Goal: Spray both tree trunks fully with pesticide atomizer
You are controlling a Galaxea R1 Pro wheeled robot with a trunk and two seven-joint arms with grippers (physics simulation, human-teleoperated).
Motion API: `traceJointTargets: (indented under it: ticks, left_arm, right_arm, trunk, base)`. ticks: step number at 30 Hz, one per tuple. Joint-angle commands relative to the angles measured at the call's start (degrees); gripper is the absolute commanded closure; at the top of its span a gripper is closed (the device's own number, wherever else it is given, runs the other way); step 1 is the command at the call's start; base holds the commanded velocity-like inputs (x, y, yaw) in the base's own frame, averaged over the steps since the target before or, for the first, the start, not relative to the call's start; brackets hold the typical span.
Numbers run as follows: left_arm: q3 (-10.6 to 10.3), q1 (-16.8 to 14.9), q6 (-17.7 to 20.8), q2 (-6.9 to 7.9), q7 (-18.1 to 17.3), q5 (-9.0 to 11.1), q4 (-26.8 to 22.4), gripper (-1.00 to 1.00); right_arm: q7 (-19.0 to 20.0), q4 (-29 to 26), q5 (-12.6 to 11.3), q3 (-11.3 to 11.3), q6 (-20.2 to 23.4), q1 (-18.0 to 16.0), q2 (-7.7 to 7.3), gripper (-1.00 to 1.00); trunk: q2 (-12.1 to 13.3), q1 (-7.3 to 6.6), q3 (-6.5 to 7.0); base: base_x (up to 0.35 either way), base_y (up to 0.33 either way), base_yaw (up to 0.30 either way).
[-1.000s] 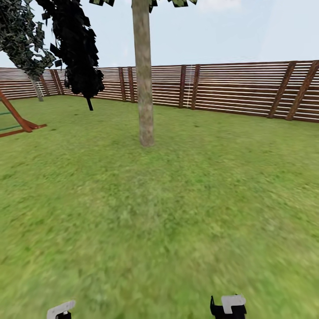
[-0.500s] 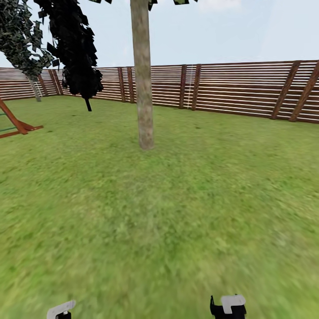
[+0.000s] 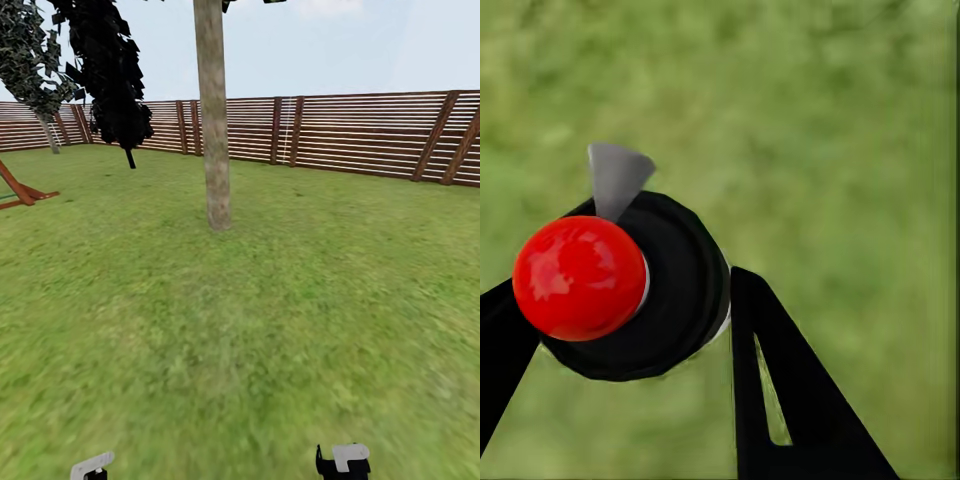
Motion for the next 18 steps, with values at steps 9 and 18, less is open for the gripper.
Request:
traceJointTargets:
  ticks: [9,18]
  left_arm:
    - [0.5,0.0,-0.2,0.00,0.0,-0.6,0.1,1.00]
    - [0.5,0.0,-0.2,0.00,0.0,-0.6,0.1,1.00]
  right_arm:
    - [-0.3,0.1,0.6,-0.4,-0.1,0.0,0.02,-1.00]
    - [-0.3,0.1,0.6,-0.4,-0.1,0.0,0.07,-1.00]
  trunk:
    - [0.0,0.03,-0.05]
    - [0.0,0.03,-0.05]
  base:
    - [0.346,0.000,0.000]
    - [0.346,0.000,0.196]
